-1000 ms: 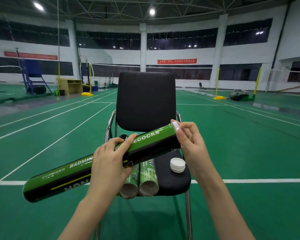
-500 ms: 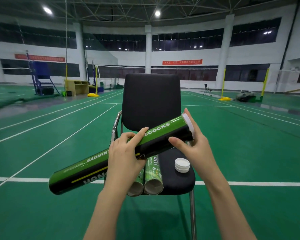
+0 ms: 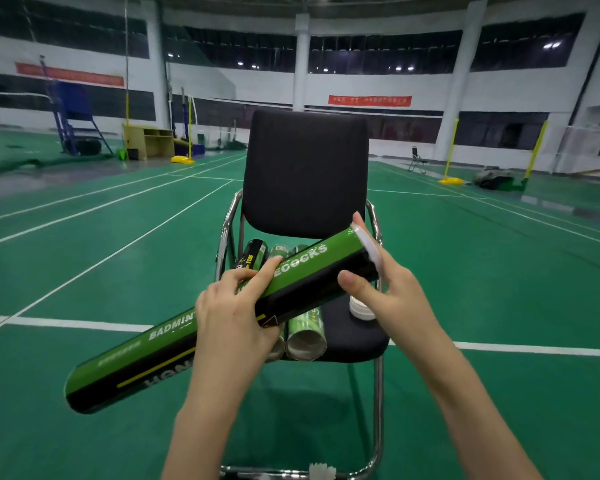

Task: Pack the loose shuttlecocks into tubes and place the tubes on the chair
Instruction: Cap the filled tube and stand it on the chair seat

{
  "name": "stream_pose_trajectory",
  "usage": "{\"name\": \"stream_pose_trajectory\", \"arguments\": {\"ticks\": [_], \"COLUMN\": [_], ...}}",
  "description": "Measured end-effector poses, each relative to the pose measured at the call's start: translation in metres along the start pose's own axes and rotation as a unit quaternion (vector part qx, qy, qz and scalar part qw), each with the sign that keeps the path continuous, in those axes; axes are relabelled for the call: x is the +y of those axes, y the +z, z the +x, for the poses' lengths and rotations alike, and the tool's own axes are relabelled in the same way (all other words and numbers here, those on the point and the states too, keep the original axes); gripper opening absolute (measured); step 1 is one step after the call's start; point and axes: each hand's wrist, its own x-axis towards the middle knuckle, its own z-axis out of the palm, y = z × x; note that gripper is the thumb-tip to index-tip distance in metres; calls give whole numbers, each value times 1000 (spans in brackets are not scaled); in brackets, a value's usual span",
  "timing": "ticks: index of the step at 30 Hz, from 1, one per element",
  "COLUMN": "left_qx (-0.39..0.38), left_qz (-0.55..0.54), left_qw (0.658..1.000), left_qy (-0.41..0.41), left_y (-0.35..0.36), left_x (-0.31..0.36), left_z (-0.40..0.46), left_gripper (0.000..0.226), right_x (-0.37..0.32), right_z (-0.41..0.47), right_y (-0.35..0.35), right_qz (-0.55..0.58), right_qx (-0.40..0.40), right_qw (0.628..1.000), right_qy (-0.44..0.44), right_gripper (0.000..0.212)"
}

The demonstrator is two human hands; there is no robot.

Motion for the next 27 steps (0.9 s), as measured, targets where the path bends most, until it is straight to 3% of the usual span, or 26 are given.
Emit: {"name": "stream_pose_trajectory", "arguments": {"ticks": [9,18,27], "left_qx": [-63,-120,-136], "left_qz": [-5,1,-25], "left_qw": [998,992,989], "left_qy": [-22,-43,-57], "left_y": [-15,-15,-18], "left_x": [6,4,10], "left_z": [-1,-8,-13], "left_gripper": [88,86,90], "right_x": [-11,-6,-4], "right_z": [-1,-7,-9], "right_y": [3,2,0], "right_qz": [29,-4,0], "right_qx": [43,3,19], "right_qw": [998,1000,1000], "right_qy": [-21,25,22], "right_gripper": [68,63,62]}}
